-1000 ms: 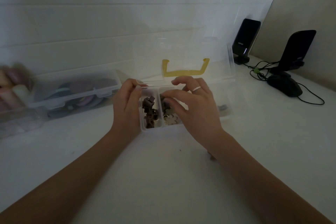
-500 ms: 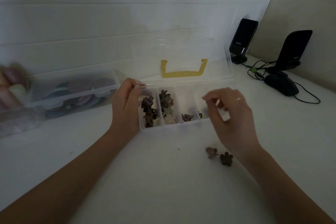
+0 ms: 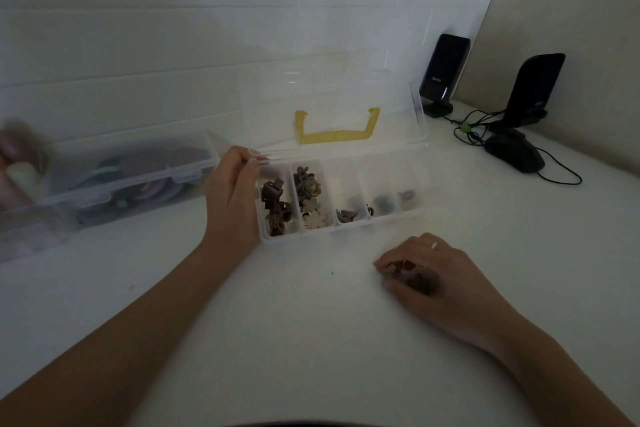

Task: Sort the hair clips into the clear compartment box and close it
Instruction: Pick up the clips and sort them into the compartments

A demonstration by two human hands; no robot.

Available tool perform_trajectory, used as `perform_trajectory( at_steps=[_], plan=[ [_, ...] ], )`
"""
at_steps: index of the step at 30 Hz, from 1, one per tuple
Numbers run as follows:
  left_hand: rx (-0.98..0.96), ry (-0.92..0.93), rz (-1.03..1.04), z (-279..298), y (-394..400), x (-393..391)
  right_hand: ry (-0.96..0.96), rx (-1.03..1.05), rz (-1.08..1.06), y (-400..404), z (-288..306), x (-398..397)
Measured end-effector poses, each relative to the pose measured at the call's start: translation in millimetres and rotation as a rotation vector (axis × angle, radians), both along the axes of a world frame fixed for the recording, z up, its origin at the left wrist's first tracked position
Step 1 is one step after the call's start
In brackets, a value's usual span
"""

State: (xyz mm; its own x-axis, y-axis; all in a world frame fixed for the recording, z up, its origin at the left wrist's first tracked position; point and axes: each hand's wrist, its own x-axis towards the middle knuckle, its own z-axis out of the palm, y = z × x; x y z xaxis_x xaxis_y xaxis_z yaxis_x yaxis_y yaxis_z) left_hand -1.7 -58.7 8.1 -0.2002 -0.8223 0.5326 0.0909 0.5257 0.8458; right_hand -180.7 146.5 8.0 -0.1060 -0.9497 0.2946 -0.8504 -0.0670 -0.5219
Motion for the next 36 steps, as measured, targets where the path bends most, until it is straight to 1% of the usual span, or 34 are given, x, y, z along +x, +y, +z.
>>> perform_trajectory(
  at_steps=[3, 9, 14, 23, 27, 32, 36],
  plan=[
    [-0.017, -0.006, 0.014, 2.3, 3.3, -0.7, -0.113, -0.029, -0.012, 0.7, 3.4, 4.1],
    [0.023, -0.001, 0.009, 3.6, 2.4, 0.6, -0.204, -0.059, -0.048, -2.3, 4.0, 7.5],
    [0.029, 0.020, -0.015, 4.0, 3.6, -0.4, -0.202, -0.069, -0.043, -2.3, 2.0, 7.8],
    [-0.001, 0.032, -0.017, 3.6, 4.4, -0.8, -0.129, -0.085, -0.047, -3.0, -1.0, 8.3],
    [0.022, 0.044, -0.028, 2.8, 3.8, -0.5, -0.100, -0.131, -0.067, -3.9, -2.0, 8.0],
    [-0.070, 0.027, -0.016, 2.8, 6.0, -0.7, -0.092, -0.230, -0.115, -3.2, -0.2, 8.7],
    [-0.086, 0.018, 0.001, 2.5, 6.7, -1.0, -0.143, -0.285, -0.107, -3.3, 0.1, 8.3]
  ],
)
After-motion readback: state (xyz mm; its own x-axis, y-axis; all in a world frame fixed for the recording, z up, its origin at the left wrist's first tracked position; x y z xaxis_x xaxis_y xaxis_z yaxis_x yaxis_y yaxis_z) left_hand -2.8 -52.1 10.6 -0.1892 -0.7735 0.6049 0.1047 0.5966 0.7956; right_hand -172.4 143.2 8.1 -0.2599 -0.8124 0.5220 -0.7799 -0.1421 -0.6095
